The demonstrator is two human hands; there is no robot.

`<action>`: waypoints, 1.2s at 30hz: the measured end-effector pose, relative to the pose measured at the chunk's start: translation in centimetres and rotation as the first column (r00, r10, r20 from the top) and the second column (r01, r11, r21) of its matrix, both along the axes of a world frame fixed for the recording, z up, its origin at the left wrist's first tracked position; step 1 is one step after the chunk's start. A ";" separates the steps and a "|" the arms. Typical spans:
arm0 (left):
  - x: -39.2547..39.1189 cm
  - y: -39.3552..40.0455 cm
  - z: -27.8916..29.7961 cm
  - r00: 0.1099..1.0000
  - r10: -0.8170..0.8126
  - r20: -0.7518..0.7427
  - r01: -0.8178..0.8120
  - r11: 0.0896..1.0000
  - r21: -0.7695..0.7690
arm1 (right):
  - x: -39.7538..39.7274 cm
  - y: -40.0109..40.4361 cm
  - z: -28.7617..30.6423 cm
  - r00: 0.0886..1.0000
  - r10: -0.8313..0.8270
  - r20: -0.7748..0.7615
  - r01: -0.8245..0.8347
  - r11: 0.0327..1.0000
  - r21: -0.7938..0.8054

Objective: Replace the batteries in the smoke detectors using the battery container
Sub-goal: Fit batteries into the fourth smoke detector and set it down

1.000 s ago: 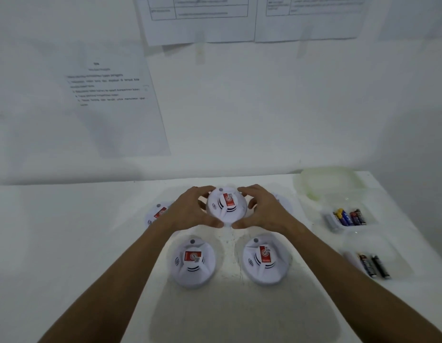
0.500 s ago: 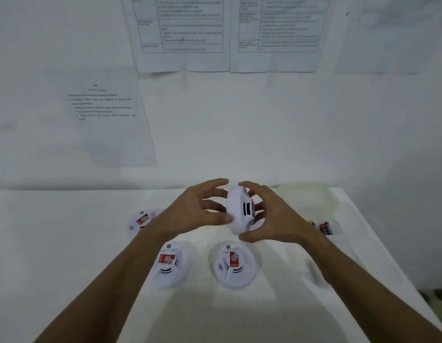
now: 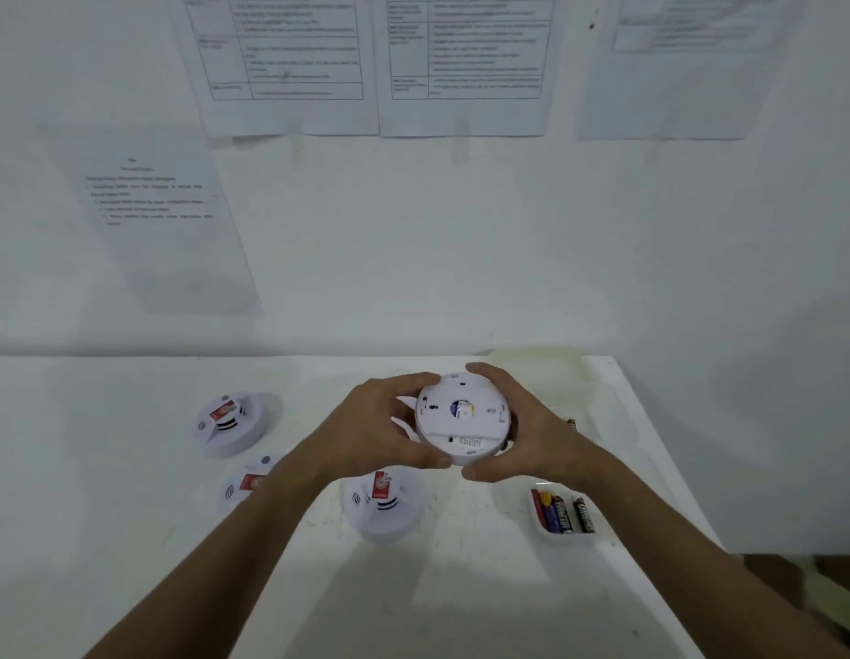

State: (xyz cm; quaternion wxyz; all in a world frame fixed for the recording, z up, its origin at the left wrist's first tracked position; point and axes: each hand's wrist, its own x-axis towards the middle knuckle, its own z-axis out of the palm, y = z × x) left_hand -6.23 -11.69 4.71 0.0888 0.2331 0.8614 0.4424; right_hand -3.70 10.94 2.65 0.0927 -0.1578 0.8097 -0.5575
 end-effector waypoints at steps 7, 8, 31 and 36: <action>1.1 1.3 0.8 1.000 -0.025 0.002 0.025 0.999 0.021 | 1.0 1.0 -0.8 0.990 -0.108 -0.096 0.105 0.994 -0.032; 1.3 1.4 0.9 1.000 -0.017 0.001 0.017 1.000 0.021 | 1.2 1.1 -0.9 0.988 -0.115 -0.106 0.111 0.993 -0.043; 2.8 4.7 -0.3 0.950 -0.067 -0.304 -0.024 0.958 -0.286 | 3.1 3.3 -3.1 0.983 -0.137 -0.125 0.133 0.990 -0.043; 3.2 4.4 -0.3 0.938 -0.016 -0.347 -0.076 0.966 -0.248 | 3.4 4.1 -3.3 0.971 -0.193 -0.141 0.190 0.981 -0.031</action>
